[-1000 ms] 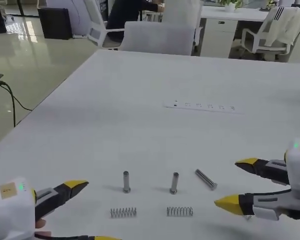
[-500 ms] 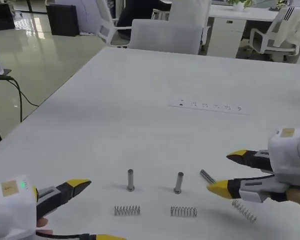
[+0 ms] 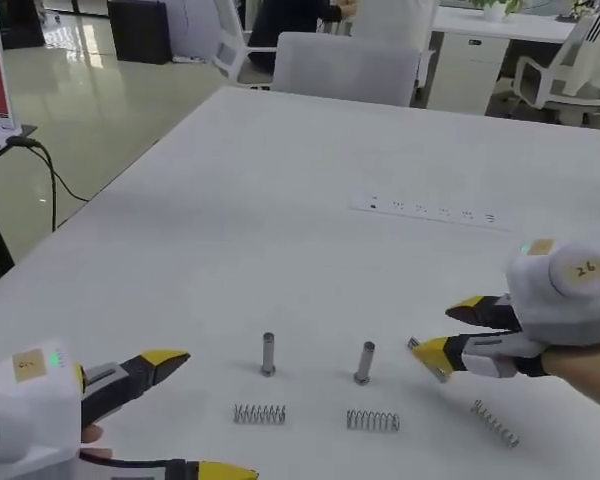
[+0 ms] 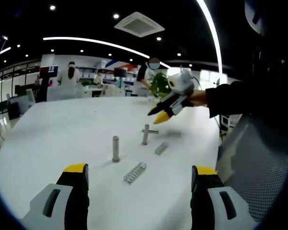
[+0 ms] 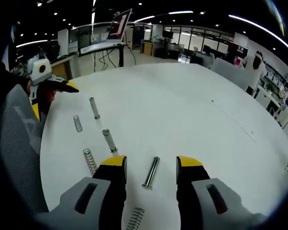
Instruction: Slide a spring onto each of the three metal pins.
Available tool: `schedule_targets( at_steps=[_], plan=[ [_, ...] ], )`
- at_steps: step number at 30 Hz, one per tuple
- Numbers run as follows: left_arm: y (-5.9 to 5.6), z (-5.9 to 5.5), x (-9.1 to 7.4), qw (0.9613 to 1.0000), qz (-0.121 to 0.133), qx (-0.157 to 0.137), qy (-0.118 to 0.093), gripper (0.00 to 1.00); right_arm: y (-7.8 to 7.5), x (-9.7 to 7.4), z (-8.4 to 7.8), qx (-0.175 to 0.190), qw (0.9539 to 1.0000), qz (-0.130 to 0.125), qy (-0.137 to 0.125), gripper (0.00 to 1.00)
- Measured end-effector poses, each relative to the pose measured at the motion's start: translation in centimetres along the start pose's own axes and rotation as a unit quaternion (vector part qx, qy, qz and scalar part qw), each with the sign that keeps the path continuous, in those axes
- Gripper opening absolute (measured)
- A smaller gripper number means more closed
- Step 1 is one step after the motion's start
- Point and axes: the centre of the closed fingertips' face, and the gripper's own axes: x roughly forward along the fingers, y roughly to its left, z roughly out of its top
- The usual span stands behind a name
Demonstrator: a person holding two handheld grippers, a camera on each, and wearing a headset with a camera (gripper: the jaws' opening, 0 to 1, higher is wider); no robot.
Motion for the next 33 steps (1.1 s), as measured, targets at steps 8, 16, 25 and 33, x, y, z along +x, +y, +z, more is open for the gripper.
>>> schedule_targets(
  at_steps=[8, 16, 25, 33],
  plan=[
    [0.3, 0.1, -0.2, 1.0, 0.005, -0.002, -0.003, 0.85, 0.0, 1.5, -0.4, 0.001, 0.9996, -0.006, 0.027, 0.3],
    [0.2, 0.1, 0.0, 1.0, 0.003, -0.002, -0.004, 0.85, -0.4, 2.6, -1.1, 0.008, 0.9978, -0.017, 0.064, 0.23],
    [0.3, 0.0, 0.0, 1.0, 0.002, -0.004, -0.004, 0.85, -0.6, 3.4, -1.7, 0.02, 0.9958, -0.021, 0.087, 0.17],
    [0.3, 0.1, 0.2, 1.0, -0.001, -0.002, -0.004, 0.84, -1.0, 3.9, -2.2, 0.038, 0.9933, -0.019, 0.107, 0.13]
  ],
)
